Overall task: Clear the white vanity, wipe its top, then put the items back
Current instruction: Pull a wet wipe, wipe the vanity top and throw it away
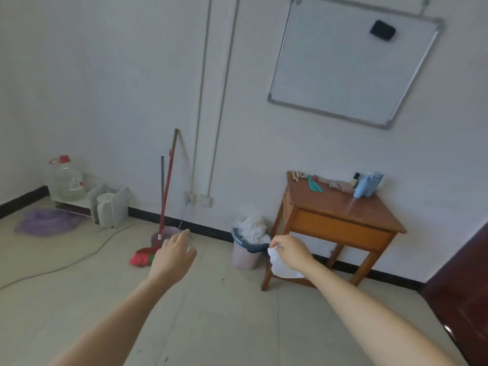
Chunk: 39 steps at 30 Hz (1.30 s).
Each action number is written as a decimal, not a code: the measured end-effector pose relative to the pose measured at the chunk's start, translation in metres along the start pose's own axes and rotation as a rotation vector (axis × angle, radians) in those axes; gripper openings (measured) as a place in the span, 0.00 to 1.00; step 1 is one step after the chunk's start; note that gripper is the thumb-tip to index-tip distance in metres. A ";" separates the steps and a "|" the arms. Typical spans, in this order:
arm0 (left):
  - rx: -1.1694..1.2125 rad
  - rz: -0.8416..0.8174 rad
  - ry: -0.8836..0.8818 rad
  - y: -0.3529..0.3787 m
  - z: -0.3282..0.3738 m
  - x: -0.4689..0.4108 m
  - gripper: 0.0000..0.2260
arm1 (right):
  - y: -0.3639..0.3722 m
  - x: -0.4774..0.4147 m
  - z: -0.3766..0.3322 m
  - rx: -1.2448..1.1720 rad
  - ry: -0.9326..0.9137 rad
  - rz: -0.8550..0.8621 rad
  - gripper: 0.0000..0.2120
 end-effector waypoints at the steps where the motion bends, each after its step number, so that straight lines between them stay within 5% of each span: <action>1: 0.001 -0.026 0.009 0.006 0.005 -0.016 0.22 | -0.004 -0.009 0.009 -0.044 0.042 0.023 0.14; 5: -0.071 -0.086 0.075 0.025 0.036 -0.083 0.24 | -0.019 -0.059 0.053 -0.181 0.130 0.110 0.09; 8: -0.116 -0.089 0.127 0.032 0.059 -0.144 0.24 | -0.036 -0.108 0.077 -0.257 0.118 0.143 0.15; 14: -0.106 -0.074 0.136 0.038 0.086 -0.256 0.23 | -0.063 -0.215 0.112 -0.356 0.137 0.079 0.15; 23: -0.003 -0.132 -0.027 0.081 0.052 -0.378 0.23 | -0.057 -0.349 0.124 -0.365 0.122 0.016 0.18; 39: -0.077 -0.274 0.059 0.087 0.043 -0.647 0.22 | -0.067 -0.574 0.130 -0.384 0.274 0.085 0.13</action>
Point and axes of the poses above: each hand's wrist, its own x-axis away from the middle knuckle, its own y-axis out of the palm, z = x × y, the point moved 3 cm from there along -x, towards the middle knuckle, and after that the axes turned 7 degrees about -z, right-handed, at the moved point
